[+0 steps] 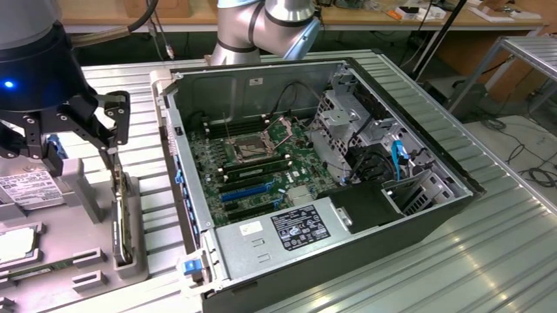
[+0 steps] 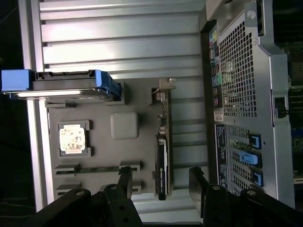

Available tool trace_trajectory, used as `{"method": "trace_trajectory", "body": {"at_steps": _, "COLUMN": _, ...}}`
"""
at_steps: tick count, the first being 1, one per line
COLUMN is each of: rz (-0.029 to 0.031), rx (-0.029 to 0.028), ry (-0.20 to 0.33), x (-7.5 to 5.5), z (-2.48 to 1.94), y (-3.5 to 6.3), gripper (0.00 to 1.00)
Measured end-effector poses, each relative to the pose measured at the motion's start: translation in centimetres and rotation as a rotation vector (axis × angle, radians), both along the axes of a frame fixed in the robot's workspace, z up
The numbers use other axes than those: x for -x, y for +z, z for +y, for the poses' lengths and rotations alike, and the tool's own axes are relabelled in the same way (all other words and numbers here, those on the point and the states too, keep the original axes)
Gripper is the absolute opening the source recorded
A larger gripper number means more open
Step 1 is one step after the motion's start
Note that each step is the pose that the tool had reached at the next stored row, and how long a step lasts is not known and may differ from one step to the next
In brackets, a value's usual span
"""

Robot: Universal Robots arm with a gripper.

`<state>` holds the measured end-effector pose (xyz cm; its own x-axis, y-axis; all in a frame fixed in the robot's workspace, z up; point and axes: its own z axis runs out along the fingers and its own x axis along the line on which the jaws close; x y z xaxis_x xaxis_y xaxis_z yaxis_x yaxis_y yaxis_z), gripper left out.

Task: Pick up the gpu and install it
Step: 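Pick up the gpu and move the gpu toward the slot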

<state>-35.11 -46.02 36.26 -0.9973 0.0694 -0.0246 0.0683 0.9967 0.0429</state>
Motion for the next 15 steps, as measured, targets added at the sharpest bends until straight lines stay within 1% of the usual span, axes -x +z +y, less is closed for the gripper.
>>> {"method": "trace_trajectory", "body": {"at_steps": 6, "rz": -0.0001, "rx": 0.0004, "ry": 0.000, "x": 0.20, "z": -0.14, "y": -0.20, "gripper": 0.60}}
{"method": "trace_trajectory", "body": {"at_steps": 15, "rz": 0.0001, "rx": 0.0005, "ry": 0.000, "x": 0.22, "z": -0.21, "y": -0.61, "gripper": 0.60}}
